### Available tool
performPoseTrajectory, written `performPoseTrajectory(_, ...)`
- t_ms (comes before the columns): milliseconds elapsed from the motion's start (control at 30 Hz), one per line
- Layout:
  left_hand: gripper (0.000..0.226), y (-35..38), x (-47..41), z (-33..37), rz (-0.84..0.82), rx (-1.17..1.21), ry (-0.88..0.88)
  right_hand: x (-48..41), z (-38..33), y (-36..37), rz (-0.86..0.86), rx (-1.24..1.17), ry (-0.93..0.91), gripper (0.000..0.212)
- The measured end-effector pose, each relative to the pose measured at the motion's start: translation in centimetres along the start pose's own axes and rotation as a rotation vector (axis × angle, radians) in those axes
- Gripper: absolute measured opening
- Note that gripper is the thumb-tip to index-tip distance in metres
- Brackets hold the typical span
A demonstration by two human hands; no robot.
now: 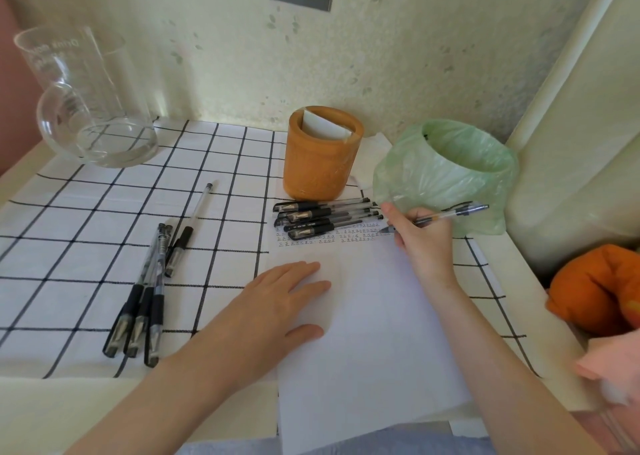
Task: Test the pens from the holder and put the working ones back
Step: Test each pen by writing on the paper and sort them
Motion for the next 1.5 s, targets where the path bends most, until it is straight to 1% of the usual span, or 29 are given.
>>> performPoseTrajectory(33,0.079,0.1,0.1,-0.1,-0.004,-0.015,-0.001,0.0,0.0,0.0,0.012,0.006,-0.013,0.049)
performPoseTrajectory(133,0.079,0.1,0.1,-0.1,0.003,-0.01,-0.001,-0.1,0.4,0.0,0.035,0.016,-0.015,0.041)
performPoseTrajectory(233,0.084,0.2,0.0,-0.1,0.001,-0.002,-0.01,-0.3,0.8,0.1,0.04,0.056,-0.011,0.037)
performPoseTrajectory(400,0.081,0.3,0.1,-0.2,-0.004,-0.003,-0.011,-0.2,0.9,0.3,0.014,0.087,-0.034,0.031)
performPoseTrajectory(667,0.077,0.3,0.1,-0.2,-0.008,-0.023,-0.013,-0.2,0.8,0.3,-0.001,0.122,-0.067,0.046)
performPoseTrajectory(833,0.082,0.4,0.1,-0.2,-0.016,-0.015,-0.02,-0.1,0.7,0.3,0.032,0.153,-0.098,0.039)
performPoseTrajectory(933,0.072,0.3,0.1,-0.2,-0.023,-0.009,-0.017,0.0,0.7,0.2,0.029,0.159,-0.096,0.038)
performPoseTrajectory(1100,0.083,0.6,0.0,-0.4,-0.023,-0.007,-0.012,0.0,0.7,0.2,0.005,0.149,-0.076,0.041)
performPoseTrajectory(1267,0.075,0.6,0.0,-0.5,-0.002,-0.013,-0.005,-0.1,0.9,0.3,0.01,0.159,-0.074,0.033)
performPoseTrajectory(1400,0.082,0.6,0.0,-0.5,-0.021,-0.008,-0.01,-0.2,1.0,0.2,0.001,0.144,-0.068,0.033)
performPoseTrajectory(1500,0.083,0.4,-0.1,-0.3,-0.026,-0.003,-0.008,-0.3,1.1,0.2,0.003,0.149,-0.073,0.034)
Point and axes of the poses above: each hand's wrist, its own x-axis away from the middle knuckle, its own y-axis out of the palm, z = x × y, the point moved 3 cm from there along -x, towards the middle knuckle, and after that the axes turned 4 degrees about y, right-handed, at the moved point
